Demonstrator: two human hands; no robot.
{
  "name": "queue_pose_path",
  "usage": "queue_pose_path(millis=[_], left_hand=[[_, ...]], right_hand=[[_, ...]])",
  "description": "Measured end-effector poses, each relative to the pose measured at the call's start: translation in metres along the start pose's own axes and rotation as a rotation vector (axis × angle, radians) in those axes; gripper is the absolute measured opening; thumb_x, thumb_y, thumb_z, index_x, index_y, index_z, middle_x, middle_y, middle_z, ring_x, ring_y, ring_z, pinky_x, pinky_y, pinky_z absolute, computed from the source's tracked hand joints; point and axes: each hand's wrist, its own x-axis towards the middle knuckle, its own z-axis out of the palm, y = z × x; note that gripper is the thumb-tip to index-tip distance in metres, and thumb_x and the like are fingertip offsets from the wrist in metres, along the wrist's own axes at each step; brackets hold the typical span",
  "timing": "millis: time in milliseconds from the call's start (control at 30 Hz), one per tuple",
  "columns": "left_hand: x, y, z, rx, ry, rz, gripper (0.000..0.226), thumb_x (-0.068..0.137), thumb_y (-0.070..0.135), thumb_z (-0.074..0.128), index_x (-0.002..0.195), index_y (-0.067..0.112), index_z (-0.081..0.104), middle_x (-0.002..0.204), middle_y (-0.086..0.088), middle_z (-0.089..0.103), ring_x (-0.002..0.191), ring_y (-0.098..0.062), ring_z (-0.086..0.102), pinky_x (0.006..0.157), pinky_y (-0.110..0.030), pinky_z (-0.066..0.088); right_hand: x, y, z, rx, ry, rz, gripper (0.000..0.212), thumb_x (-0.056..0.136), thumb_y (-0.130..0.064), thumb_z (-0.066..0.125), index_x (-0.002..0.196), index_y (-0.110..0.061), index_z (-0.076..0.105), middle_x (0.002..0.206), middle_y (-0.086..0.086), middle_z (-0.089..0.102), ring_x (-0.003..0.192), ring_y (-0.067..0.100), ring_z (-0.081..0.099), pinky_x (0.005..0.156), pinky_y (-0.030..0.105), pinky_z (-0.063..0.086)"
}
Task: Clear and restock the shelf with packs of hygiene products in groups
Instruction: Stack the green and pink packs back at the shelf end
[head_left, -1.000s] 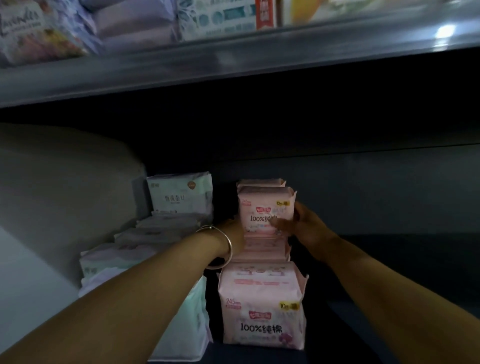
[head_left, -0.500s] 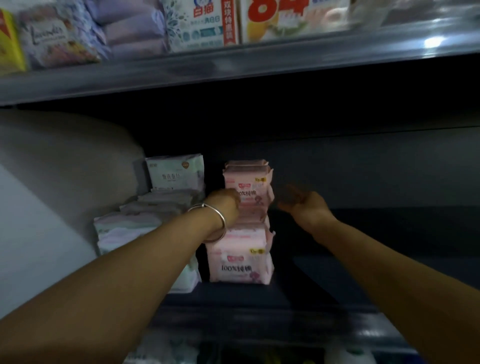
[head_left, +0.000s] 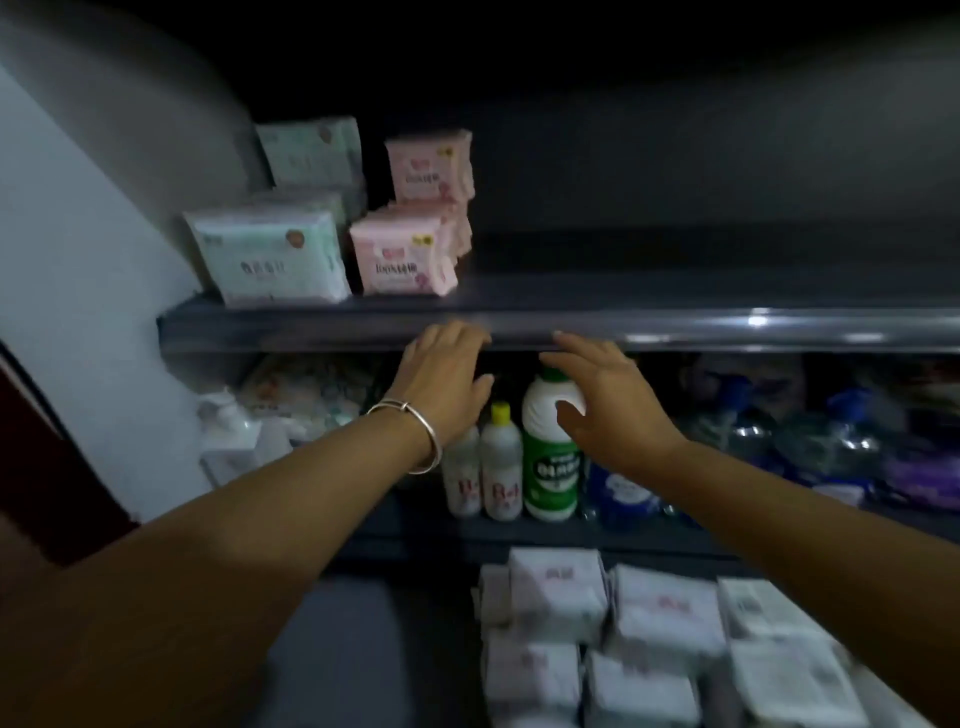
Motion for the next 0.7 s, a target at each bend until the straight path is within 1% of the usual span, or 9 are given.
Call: queue_pose_path(millis=[133, 233, 300, 400, 467, 533, 633, 700], left_hand=[[-0.048, 0.025, 0.048, 0.022, -0.187, -0.004, 0.049, 0.088, 0.032, 0.057, 0.133, 0.019, 0.042, 0.135, -0.002, 0.042, 0.125, -0.023, 0.037, 0.099, -0.031, 0.028], [-0.068, 0.038, 0.081, 0.019, -0.379, 0.021, 0.059, 0.088, 0.039, 0.059, 0.138, 0.018, 0.036, 0.138, -0.005, 0.039, 0.129, -0.024, 0.034, 0.101, -0.033, 0.028], [-0.074, 0.042, 0.100, 0.019, -0.507, 0.035, 0.069, 0.085, 0.044, 0.062, 0.141, 0.018, 0.031, 0.141, -0.005, 0.035, 0.131, -0.024, 0.032, 0.104, -0.034, 0.028], [-0.074, 0.040, 0.131, 0.042, -0.655, 0.030, 0.088, 0.077, 0.050, 0.069, 0.145, 0.017, 0.023, 0.147, -0.006, 0.027, 0.136, -0.025, 0.027, 0.111, -0.036, 0.024], [-0.074, 0.039, 0.149, 0.099, -0.734, 0.041, 0.101, 0.073, 0.053, 0.071, 0.148, 0.015, 0.015, 0.152, -0.007, 0.020, 0.140, -0.026, 0.021, 0.115, -0.038, 0.019], [-0.072, 0.041, 0.163, 0.142, -0.801, 0.061, 0.109, 0.071, 0.053, 0.072, 0.150, 0.014, 0.008, 0.156, -0.006, 0.011, 0.143, -0.026, 0.013, 0.117, -0.039, 0.013], [-0.071, 0.043, 0.183, 0.150, -0.908, 0.060, 0.115, 0.070, 0.050, 0.075, 0.151, 0.013, 0.000, 0.158, -0.006, 0.007, 0.145, -0.025, 0.009, 0.118, -0.041, 0.011], [-0.073, 0.044, 0.196, 0.154, -0.965, 0.051, 0.120, 0.070, 0.047, 0.077, 0.150, 0.013, -0.005, 0.157, -0.007, 0.007, 0.144, -0.027, 0.010, 0.118, -0.044, 0.012]], right_hand=[[-0.064, 0.030, 0.023, -0.050, -0.213, 0.048, 0.060, 0.087, -0.018, 0.061, 0.143, -0.016, 0.038, 0.152, 0.004, 0.032, 0.137, 0.025, 0.029, 0.111, 0.035, 0.025], [-0.096, 0.051, 0.036, -0.075, -0.411, 0.103, 0.062, 0.087, -0.027, 0.064, 0.142, -0.014, 0.038, 0.147, 0.007, 0.039, 0.132, 0.028, 0.035, 0.107, 0.037, 0.032], [-0.109, 0.064, 0.045, -0.128, -0.564, 0.173, 0.074, 0.085, -0.035, 0.067, 0.145, -0.014, 0.030, 0.150, 0.007, 0.033, 0.135, 0.028, 0.030, 0.110, 0.040, 0.031], [-0.122, 0.082, 0.061, -0.171, -0.733, 0.293, 0.095, 0.078, -0.044, 0.071, 0.150, -0.019, 0.015, 0.156, 0.003, 0.020, 0.141, 0.029, 0.020, 0.114, 0.049, 0.022], [-0.131, 0.094, 0.072, -0.196, -0.802, 0.330, 0.105, 0.074, -0.045, 0.074, 0.151, -0.021, 0.007, 0.158, 0.001, 0.012, 0.143, 0.032, 0.014, 0.113, 0.053, 0.018], [-0.137, 0.105, 0.081, -0.199, -0.851, 0.356, 0.112, 0.072, -0.042, 0.077, 0.151, -0.021, 0.001, 0.158, 0.002, 0.009, 0.144, 0.033, 0.010, 0.114, 0.054, 0.016], [-0.142, 0.120, 0.099, -0.181, -0.885, 0.380, 0.116, 0.069, -0.038, 0.080, 0.151, -0.019, 0.000, 0.157, 0.003, 0.013, 0.142, 0.032, 0.012, 0.116, 0.049, 0.020], [-0.143, 0.126, 0.111, -0.192, -0.861, 0.377, 0.111, 0.070, -0.035, 0.080, 0.150, -0.019, 0.006, 0.154, 0.003, 0.020, 0.140, 0.030, 0.017, 0.115, 0.045, 0.025]])
